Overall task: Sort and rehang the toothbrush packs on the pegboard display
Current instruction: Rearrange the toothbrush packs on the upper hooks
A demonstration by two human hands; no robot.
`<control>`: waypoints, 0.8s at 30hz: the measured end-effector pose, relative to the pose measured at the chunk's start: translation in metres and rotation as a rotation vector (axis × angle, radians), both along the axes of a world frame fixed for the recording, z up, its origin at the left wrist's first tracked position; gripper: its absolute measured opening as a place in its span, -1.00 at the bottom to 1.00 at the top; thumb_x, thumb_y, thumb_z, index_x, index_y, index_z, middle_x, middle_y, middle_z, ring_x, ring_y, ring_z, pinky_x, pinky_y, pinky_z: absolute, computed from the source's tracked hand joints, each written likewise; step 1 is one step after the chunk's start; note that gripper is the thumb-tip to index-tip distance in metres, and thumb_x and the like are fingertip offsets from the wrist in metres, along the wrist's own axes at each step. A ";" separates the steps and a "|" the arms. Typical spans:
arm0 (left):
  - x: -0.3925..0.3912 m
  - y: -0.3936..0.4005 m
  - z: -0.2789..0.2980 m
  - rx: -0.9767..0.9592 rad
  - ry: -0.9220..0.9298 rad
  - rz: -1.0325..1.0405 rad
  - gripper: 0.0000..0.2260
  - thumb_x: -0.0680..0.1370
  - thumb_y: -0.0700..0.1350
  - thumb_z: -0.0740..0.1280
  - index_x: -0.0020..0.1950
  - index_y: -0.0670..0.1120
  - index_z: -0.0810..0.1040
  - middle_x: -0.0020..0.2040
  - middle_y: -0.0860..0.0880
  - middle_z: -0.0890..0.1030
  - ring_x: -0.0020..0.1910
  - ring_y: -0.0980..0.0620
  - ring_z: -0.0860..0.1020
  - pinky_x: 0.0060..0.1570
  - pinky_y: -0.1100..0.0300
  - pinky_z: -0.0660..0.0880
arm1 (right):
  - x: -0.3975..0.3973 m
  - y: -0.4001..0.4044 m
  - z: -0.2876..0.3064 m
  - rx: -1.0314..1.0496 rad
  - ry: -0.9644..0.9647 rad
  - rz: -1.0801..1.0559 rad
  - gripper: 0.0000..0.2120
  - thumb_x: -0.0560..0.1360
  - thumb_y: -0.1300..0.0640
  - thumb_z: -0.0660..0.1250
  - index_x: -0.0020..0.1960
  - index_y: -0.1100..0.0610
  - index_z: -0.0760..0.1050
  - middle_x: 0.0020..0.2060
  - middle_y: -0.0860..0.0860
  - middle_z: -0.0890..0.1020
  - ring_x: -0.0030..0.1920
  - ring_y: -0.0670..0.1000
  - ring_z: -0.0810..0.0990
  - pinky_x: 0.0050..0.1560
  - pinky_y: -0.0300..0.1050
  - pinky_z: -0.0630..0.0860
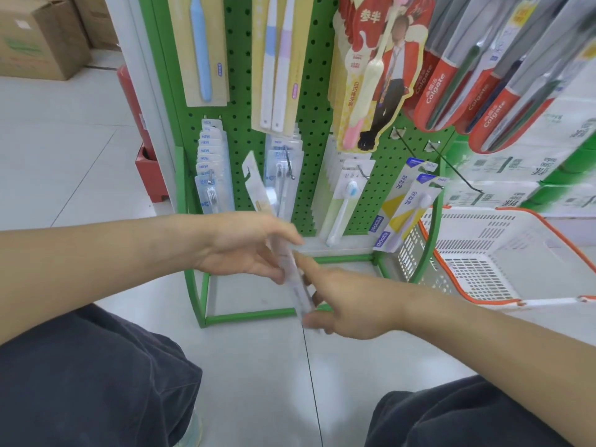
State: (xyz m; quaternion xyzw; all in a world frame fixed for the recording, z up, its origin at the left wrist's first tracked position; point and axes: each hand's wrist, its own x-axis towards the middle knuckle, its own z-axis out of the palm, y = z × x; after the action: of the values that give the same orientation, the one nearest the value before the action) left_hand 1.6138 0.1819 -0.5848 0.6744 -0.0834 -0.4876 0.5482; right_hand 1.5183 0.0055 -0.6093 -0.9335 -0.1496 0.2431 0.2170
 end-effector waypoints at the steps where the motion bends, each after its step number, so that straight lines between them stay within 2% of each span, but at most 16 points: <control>1: -0.001 0.000 0.001 -0.018 0.031 0.025 -0.72 0.61 -0.15 0.35 0.21 -0.30 0.47 0.13 -0.37 0.65 0.15 -0.22 0.67 0.27 -0.05 0.55 | -0.001 0.003 -0.001 -0.026 -0.006 0.006 -0.18 0.58 0.03 0.41 0.60 0.00 -0.09 0.25 0.12 0.55 0.12 0.09 0.63 0.16 0.11 0.57; 3: 0.000 0.000 0.000 0.008 -0.012 -0.002 -0.69 0.63 -0.19 0.32 0.27 -0.39 0.46 0.14 -0.39 0.64 0.14 -0.22 0.67 0.24 -0.03 0.58 | -0.003 0.008 0.000 -0.006 0.026 -0.009 -0.08 0.55 -0.09 0.44 0.63 0.00 -0.13 0.35 0.04 0.50 0.15 0.00 0.64 0.25 0.03 0.54; 4: 0.001 0.001 -0.003 0.041 -0.065 -0.021 -0.71 0.64 -0.25 0.30 0.25 -0.46 0.48 0.15 -0.39 0.63 0.13 -0.20 0.68 0.23 -0.01 0.58 | -0.003 0.010 0.001 0.017 0.040 -0.034 -0.11 0.55 -0.12 0.43 0.63 0.02 -0.08 0.37 0.00 0.49 0.13 -0.04 0.66 0.24 -0.02 0.54; 6: 0.005 0.003 -0.008 0.089 -0.156 -0.035 -0.77 0.64 -0.32 0.29 0.20 -0.46 0.52 0.15 -0.34 0.65 0.12 -0.16 0.68 0.24 -0.02 0.58 | 0.000 0.010 0.003 0.051 -0.016 -0.108 -0.32 0.58 -0.13 0.38 0.56 0.05 0.17 0.30 -0.05 0.56 0.10 -0.06 0.66 0.19 -0.06 0.56; 8: 0.006 0.006 -0.009 0.096 -0.240 -0.073 -0.82 0.62 -0.30 0.33 0.17 -0.37 0.58 0.10 -0.27 0.68 0.08 -0.13 0.69 0.18 0.00 0.61 | 0.007 0.006 0.003 0.132 -0.145 -0.205 -0.63 0.60 -0.08 0.37 0.33 0.07 0.47 0.11 -0.06 0.66 0.01 -0.06 0.67 0.10 -0.05 0.59; 9: 0.006 0.006 -0.008 0.093 -0.298 -0.110 -0.85 0.62 -0.26 0.35 0.12 -0.32 0.62 0.03 -0.24 0.71 -0.02 -0.08 0.71 0.06 0.09 0.65 | 0.010 0.004 0.002 0.198 -0.206 -0.260 -0.76 0.60 -0.04 0.39 0.16 0.09 0.56 -0.01 -0.03 0.70 -0.06 -0.03 0.68 0.04 0.00 0.62; 10: 0.004 0.007 -0.004 0.098 -0.378 -0.150 -0.88 0.61 -0.22 0.37 0.05 -0.26 0.66 -0.09 -0.19 0.72 -0.18 0.01 0.70 -0.14 0.22 0.63 | 0.013 0.001 -0.001 0.264 -0.251 -0.323 -0.81 0.58 -0.02 0.42 0.01 0.12 0.61 -0.13 0.00 0.71 -0.12 0.01 0.68 -0.02 0.06 0.64; 11: 0.004 0.008 -0.001 0.116 -0.476 -0.179 -0.89 0.60 -0.16 0.40 -0.01 -0.19 0.69 -0.23 -0.11 0.70 -0.36 0.10 0.61 -0.32 0.33 0.53 | 0.016 0.000 -0.003 0.324 -0.280 -0.385 -0.79 0.55 -0.01 0.45 -0.08 0.14 0.62 -0.22 0.02 0.70 -0.17 0.04 0.69 -0.08 0.11 0.65; 12: 0.005 0.009 0.002 0.131 -0.572 -0.200 -0.89 0.59 -0.11 0.42 -0.04 -0.13 0.71 -0.32 -0.04 0.67 -0.45 0.15 0.50 -0.40 0.38 0.42 | 0.018 -0.001 -0.004 0.379 -0.303 -0.432 -0.79 0.53 0.00 0.48 -0.14 0.14 0.62 -0.27 0.00 0.70 -0.20 0.03 0.69 -0.13 0.12 0.66; 14: 0.008 0.010 0.005 0.113 -0.694 -0.201 -0.88 0.57 -0.05 0.44 -0.03 -0.06 0.74 -0.28 -0.01 0.71 -0.39 0.16 0.46 -0.32 0.32 0.42 | 0.023 0.000 -0.004 0.452 -0.383 -0.475 -0.82 0.48 0.05 0.54 -0.18 0.12 0.63 -0.30 -0.10 0.67 -0.21 -0.06 0.68 -0.13 0.01 0.67; 17: 0.016 0.015 0.009 0.018 -0.762 -0.111 -0.89 0.54 -0.09 0.46 0.03 -0.02 0.75 -0.09 -0.01 0.76 -0.12 0.16 0.65 0.03 0.14 0.59 | 0.028 0.006 0.001 0.501 -0.563 -0.538 -0.81 0.43 0.07 0.59 -0.21 0.02 0.58 -0.26 -0.12 0.66 -0.21 -0.14 0.64 -0.17 -0.27 0.56; 18: 0.017 0.017 0.012 -0.019 -0.788 -0.087 -0.89 0.54 -0.12 0.46 0.03 -0.01 0.76 -0.06 0.02 0.76 -0.05 0.16 0.67 0.10 0.17 0.60 | 0.030 0.007 0.003 0.522 -0.625 -0.557 -0.80 0.41 0.07 0.60 -0.18 0.02 0.57 -0.23 -0.12 0.64 -0.18 -0.12 0.63 -0.18 -0.25 0.56; 21: 0.016 0.021 0.024 -0.123 -0.849 0.015 -0.85 0.51 -0.19 0.47 -0.03 0.06 0.76 -0.03 0.00 0.75 -0.04 0.17 0.66 0.07 0.28 0.55 | 0.036 0.015 0.011 0.606 -0.799 -0.587 -0.77 0.43 0.07 0.59 -0.04 0.03 0.55 -0.03 -0.11 0.53 0.04 -0.10 0.57 -0.11 -0.09 0.62; 24: 0.014 0.022 0.039 -0.276 -0.880 0.166 -0.78 0.50 -0.28 0.45 0.09 -0.03 0.70 -0.01 0.08 0.74 0.03 0.15 0.70 0.04 0.34 0.58 | 0.046 0.024 0.024 0.695 -0.920 -0.519 -0.70 0.49 0.13 0.54 0.15 0.04 0.51 0.13 -0.07 0.46 0.19 -0.07 0.54 0.04 -0.04 0.61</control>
State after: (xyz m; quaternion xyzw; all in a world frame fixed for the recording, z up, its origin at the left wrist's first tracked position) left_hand 1.6274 0.2039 -0.5458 0.7422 -0.3178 -0.0942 0.5825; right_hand 1.5638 0.0292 -0.5851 -0.8235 -0.0667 -0.3064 0.4728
